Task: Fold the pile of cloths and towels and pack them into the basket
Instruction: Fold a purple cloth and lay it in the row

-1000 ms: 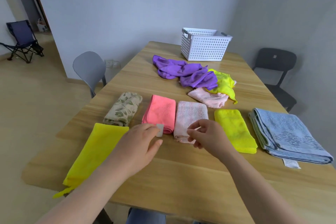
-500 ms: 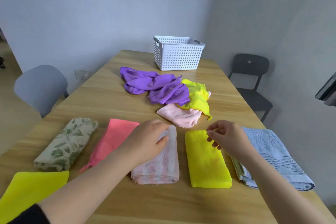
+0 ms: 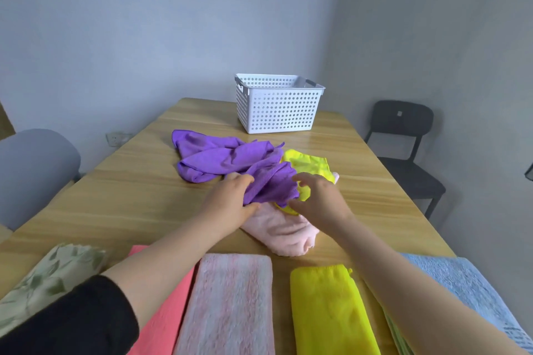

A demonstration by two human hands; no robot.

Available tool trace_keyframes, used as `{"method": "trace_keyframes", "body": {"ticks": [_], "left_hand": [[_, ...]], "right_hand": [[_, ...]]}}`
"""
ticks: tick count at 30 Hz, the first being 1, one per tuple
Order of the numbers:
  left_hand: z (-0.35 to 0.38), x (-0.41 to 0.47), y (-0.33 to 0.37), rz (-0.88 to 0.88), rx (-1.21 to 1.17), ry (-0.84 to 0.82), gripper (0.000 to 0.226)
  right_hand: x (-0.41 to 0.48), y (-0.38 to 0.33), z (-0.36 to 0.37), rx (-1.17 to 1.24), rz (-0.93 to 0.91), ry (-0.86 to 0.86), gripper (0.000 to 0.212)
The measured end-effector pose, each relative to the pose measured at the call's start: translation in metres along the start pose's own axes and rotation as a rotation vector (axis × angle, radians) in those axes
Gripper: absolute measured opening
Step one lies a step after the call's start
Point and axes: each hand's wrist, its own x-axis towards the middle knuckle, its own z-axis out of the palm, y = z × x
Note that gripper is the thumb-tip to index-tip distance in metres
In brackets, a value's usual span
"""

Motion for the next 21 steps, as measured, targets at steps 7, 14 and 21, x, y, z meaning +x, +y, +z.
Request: {"method": "trace_keyframes", "body": {"ticks": [7,14,21], "left_hand": [[0.015,0.027,-0.012,-0.085,0.121,0.025,0.021],[-0.023,0.015,0.003,-0.043,-0.116,0.313,0.014],[-0.107,-0.037,0.067,0.134,-0.349,0.563,0.015]], "right_hand": [[0.025,0.003,0.034,-0.183,-0.089,0.091,0.013],[0.007,-0.019,-0.004,0.168,-0.056,0.398,0.009],[-0.054,-0.081,-0.088,0.381,-0.116,0.629,0.009]]}}
